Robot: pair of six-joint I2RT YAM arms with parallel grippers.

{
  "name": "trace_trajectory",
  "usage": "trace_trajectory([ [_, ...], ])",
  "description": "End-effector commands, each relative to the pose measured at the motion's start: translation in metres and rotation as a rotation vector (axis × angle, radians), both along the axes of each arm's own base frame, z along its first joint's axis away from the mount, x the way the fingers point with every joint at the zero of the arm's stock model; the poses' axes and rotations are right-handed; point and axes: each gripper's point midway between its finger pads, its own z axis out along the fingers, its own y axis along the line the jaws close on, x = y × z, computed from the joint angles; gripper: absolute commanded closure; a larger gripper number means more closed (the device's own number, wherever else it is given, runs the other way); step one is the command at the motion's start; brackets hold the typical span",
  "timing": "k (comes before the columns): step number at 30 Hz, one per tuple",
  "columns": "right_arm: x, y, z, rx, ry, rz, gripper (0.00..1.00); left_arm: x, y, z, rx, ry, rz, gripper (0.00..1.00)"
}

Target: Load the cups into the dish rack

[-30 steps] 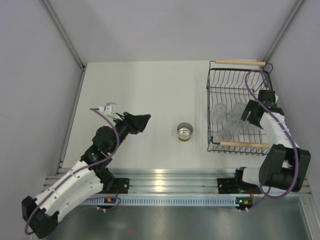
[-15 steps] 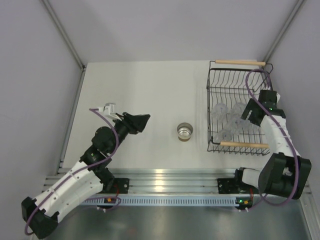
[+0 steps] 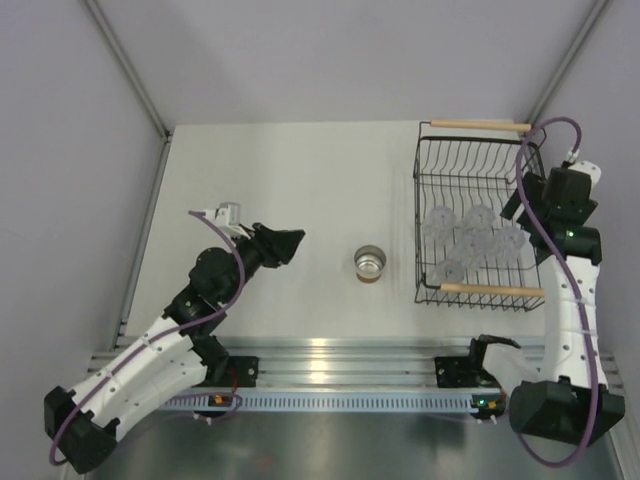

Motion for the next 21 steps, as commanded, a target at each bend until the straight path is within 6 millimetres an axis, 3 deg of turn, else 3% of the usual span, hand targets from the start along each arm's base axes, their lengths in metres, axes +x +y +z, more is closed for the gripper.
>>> trace_trajectory([
  [1,-0.004,0.023,0.041,0.034,-0.119,0.101,0.1,0.0,-0.013,0.021,0.007,-0.043,-0.066,0.4],
  [5,-0.008,0.041,0.071,0.061,-0.234,0.19,0.1,0.003,-0.023,0.018,0.038,-0.033,-0.091,0.41],
  [9,-0.01,0.051,0.08,0.078,-0.283,0.232,0.1,0.008,-0.035,0.016,0.083,-0.029,-0.109,0.42],
  [14,-0.01,0.052,0.067,0.085,-0.269,0.239,0.1,0.014,-0.052,0.02,0.174,-0.059,-0.062,0.44],
  [16,-0.009,0.052,0.062,0.089,-0.262,0.237,0.1,0.015,-0.061,0.008,0.259,-0.04,-0.053,0.43],
  [17,-0.009,0.052,0.058,0.091,-0.253,0.237,0.1,0.014,-0.069,0.018,0.269,-0.05,-0.044,0.44],
  [18,-0.009,0.052,0.055,0.091,-0.248,0.236,0.1,0.014,-0.074,0.014,0.299,-0.041,-0.047,0.44],
  [19,-0.008,0.052,0.054,0.092,-0.252,0.237,0.1,0.014,-0.083,-0.005,0.368,-0.011,-0.067,0.44],
  [20,-0.008,0.057,0.052,0.106,-0.249,0.26,0.1,0.018,-0.086,0.002,0.38,-0.014,-0.047,0.44],
  [21,-0.008,0.057,0.052,0.107,-0.251,0.26,0.1,0.018,-0.091,-0.004,0.412,-0.004,-0.049,0.43],
])
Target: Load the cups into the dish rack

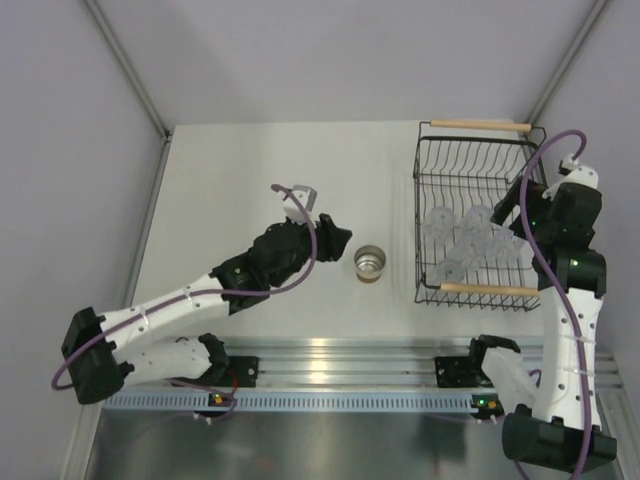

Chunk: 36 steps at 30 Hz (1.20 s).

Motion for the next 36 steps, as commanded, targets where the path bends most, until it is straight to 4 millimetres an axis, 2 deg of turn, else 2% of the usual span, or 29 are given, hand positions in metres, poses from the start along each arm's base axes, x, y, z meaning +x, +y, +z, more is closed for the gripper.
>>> trace_trajectory([
  [1,0.006,0.009,0.01,0.004,-0.053,0.044,0.1,0.013,-0.009,-0.014,0.162,-0.012,0.06,0.43],
  [2,0.005,0.008,0.009,0.0,-0.052,0.042,0.1,0.014,-0.012,-0.017,0.193,0.001,0.061,0.43],
  [3,0.005,0.008,0.009,-0.002,-0.051,0.045,0.1,0.015,-0.015,-0.034,0.249,0.031,0.067,0.43],
  [6,0.005,0.007,0.004,-0.009,-0.041,0.048,0.1,0.022,-0.018,-0.052,0.301,0.056,0.095,0.43],
  [9,0.005,0.007,0.0,-0.013,-0.034,0.049,0.1,0.026,-0.018,-0.059,0.322,0.061,0.116,0.43],
  [12,0.006,0.007,-0.001,-0.012,-0.036,0.05,0.1,0.031,-0.024,-0.069,0.36,0.063,0.111,0.43],
  [14,0.007,0.008,-0.003,-0.006,-0.034,0.054,0.1,0.033,-0.032,-0.07,0.369,0.063,0.093,0.43],
  [20,0.007,0.008,-0.007,-0.007,-0.027,0.059,0.09,0.037,-0.048,-0.094,0.406,0.1,0.056,0.43],
  [24,0.006,0.007,-0.005,-0.015,-0.03,0.058,0.09,0.036,-0.052,-0.115,0.428,0.136,0.053,0.43],
  [29,0.006,0.008,-0.004,-0.014,-0.035,0.058,0.09,0.035,-0.055,-0.128,0.438,0.162,0.044,0.45],
  [33,0.006,0.008,-0.005,-0.015,-0.033,0.059,0.09,0.036,-0.061,-0.132,0.436,0.168,0.029,0.58],
  [36,0.006,0.008,-0.007,-0.014,-0.029,0.059,0.09,0.036,-0.064,-0.135,0.444,0.171,0.02,0.6],
])
